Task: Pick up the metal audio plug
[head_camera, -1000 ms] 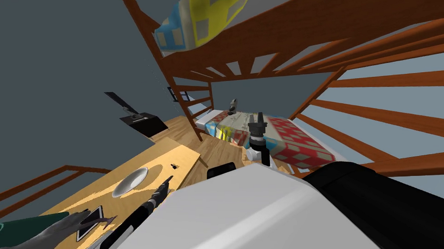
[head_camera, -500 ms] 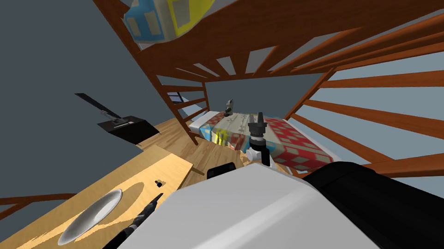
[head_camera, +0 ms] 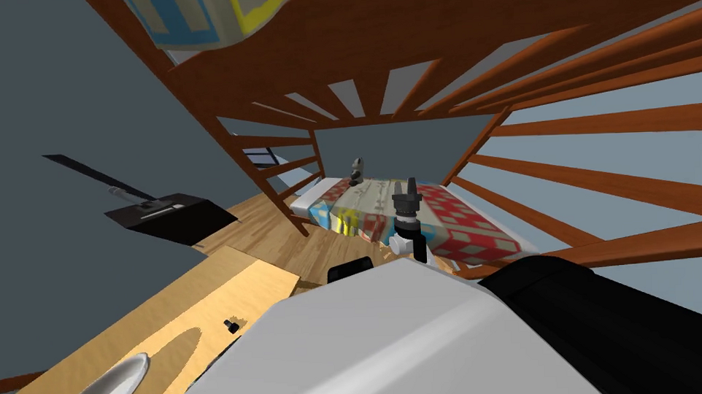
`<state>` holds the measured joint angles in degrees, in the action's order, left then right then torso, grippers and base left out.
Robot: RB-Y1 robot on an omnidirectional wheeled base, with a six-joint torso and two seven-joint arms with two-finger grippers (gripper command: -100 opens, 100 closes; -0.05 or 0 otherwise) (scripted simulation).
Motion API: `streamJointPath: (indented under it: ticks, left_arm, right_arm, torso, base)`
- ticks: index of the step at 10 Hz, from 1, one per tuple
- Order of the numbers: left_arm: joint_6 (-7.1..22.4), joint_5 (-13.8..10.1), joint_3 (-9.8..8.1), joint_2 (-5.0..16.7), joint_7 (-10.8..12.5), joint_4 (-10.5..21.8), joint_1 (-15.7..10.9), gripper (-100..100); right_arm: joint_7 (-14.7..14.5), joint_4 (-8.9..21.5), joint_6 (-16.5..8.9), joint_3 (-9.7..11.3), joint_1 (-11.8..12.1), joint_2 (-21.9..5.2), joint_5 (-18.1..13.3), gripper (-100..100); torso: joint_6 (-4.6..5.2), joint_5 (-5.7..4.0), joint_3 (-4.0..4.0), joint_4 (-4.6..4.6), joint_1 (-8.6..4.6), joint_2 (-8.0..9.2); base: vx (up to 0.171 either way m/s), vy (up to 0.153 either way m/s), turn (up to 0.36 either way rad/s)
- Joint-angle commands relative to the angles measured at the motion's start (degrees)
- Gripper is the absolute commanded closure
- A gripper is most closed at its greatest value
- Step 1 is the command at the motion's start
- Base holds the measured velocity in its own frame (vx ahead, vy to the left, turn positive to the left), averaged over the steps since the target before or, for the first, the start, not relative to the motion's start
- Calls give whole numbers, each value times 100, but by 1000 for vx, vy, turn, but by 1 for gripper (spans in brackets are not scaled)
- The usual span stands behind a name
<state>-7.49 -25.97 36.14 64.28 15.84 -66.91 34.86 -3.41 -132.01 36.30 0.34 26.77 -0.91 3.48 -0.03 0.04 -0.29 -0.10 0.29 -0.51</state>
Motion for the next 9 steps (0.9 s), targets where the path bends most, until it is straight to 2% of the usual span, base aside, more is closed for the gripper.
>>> streamJointPath:
  ticks: [1, 3, 6, 7, 8, 9]
  left_arm:
    - [27, 41, 175, 21, 38, 151, -60, -100]
    - [23, 77, 282, 18, 57, 268, -66, -100]
    - [-31, 172, 587, -21, 131, 633, -132, -100]
    - [-48, 184, 636, -34, 152, 689, -158, -100]
    - [-24, 173, 562, -19, 117, 608, -109, -100]
    - [-30, 174, 572, -17, 126, 620, -116, 0]
  right_arm:
    - [0, 0, 0, 0, 0, 0, 0, 0]
    - [0, 0, 0, 0, 0, 0, 0, 0]
    - [0, 0, 0, 0, 0, 0, 0, 0]
    - [0, 0, 0, 0, 0, 0, 0, 0]
    - [0, 0, 0, -1, 0, 0, 0, 0]
    - [0, 0, 0, 0, 0, 0, 0, 0]
  torso:
    - [0, 0, 0, 0, 0, 0]
    - [-2, -1, 7, 2, -9, 14]
    - [0, 0, 10, 4, -7, 18]
    - [-1, 2, 6, 2, 10, 11]
    - [-2, 5, 7, 3, 15, 14]
    - [-6, 1, 17, 6, -12, 32]
  base:
    - [135, 111, -133]
    - [80, 59, -85]
    - [102, 98, -204]
    - [102, 151, -139]
    - [39, 66, -32]
    - [8, 13, 1]
